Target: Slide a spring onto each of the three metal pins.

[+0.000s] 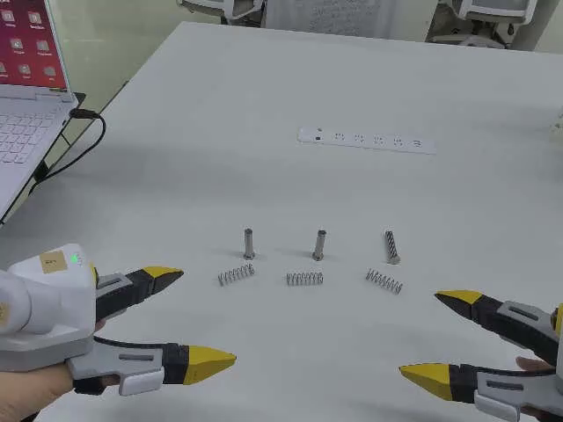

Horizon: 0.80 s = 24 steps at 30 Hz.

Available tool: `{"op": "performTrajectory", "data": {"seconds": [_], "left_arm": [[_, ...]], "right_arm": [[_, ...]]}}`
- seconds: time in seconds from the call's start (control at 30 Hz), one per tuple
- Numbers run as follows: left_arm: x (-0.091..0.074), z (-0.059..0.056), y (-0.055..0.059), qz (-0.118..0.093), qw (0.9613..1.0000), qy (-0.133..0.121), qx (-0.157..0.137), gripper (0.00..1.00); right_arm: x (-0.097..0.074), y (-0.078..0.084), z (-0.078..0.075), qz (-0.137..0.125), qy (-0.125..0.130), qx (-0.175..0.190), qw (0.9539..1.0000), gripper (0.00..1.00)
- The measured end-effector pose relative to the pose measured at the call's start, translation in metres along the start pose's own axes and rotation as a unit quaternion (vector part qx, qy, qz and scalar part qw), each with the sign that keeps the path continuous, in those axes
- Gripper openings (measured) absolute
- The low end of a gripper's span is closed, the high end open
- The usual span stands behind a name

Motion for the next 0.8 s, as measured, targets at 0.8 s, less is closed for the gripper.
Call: {"op": "performTrajectory", "data": {"seconds": [0.8], "left_arm": [[0.0006,0.0014,0.0,-0.001,1.0,0.001,-0.001,0.78]], "right_arm": [[0.0014,0.0007,-0.0005,0.011,0.003,-0.005,0.9999,0.64]]}}
Point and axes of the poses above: the centre of the closed fingertips' face, and the gripper's own axes: x roughly forward along the fingers, z roughly to its left, y roughly out of its underside, the point moved 1 cm from there along -x, roughly backward along the fingers, and after that the axes turned 12 degrees about -y, right-handed, at the moved point
